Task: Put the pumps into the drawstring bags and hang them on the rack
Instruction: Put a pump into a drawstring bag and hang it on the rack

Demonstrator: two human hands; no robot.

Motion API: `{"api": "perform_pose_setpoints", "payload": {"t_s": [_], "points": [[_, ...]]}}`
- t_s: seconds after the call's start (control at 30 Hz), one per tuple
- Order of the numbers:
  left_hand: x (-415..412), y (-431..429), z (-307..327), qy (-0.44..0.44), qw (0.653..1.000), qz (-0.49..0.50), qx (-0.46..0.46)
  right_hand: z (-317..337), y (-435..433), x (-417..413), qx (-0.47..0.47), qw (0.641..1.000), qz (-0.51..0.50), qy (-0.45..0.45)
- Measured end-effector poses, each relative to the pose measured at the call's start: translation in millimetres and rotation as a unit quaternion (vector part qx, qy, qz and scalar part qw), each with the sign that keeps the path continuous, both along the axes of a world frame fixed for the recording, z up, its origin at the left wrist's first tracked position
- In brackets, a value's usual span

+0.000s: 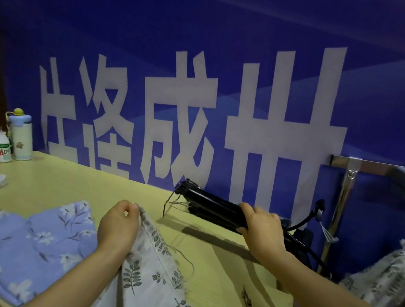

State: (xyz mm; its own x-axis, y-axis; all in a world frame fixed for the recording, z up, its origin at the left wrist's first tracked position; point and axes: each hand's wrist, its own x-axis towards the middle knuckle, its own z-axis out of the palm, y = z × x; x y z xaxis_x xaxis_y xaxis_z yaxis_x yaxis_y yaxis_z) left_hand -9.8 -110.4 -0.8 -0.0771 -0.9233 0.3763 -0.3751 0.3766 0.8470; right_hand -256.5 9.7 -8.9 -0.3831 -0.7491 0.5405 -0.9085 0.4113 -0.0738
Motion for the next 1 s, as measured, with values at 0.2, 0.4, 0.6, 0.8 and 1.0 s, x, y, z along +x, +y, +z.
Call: {"api": "perform_pose_setpoints", "payload": {"t_s": [0.2,0.4,0.6,0.8,1.0], "points": [[29,11,17,0.013,1.000,0.008,0.013,29,23,27,-0.115,0.991,0.067,0.008],[70,28,48,0.000,0.998,0.055,0.006,55,51,58,-0.129,0.974,0.160,0.092],[112,52,72,0.016,0.995,0.092,0.018,72,75,102,-0.114,0.942,0.237,0.210],[136,73,91,-0.056,0.990,0.120,-0.057,83,80,136,-0.105,0.905,0.273,0.309],[153,89,96,-0.171,0.951,0.124,-0.227,100,83,165,-0.091,0.889,0.293,0.340]]}}
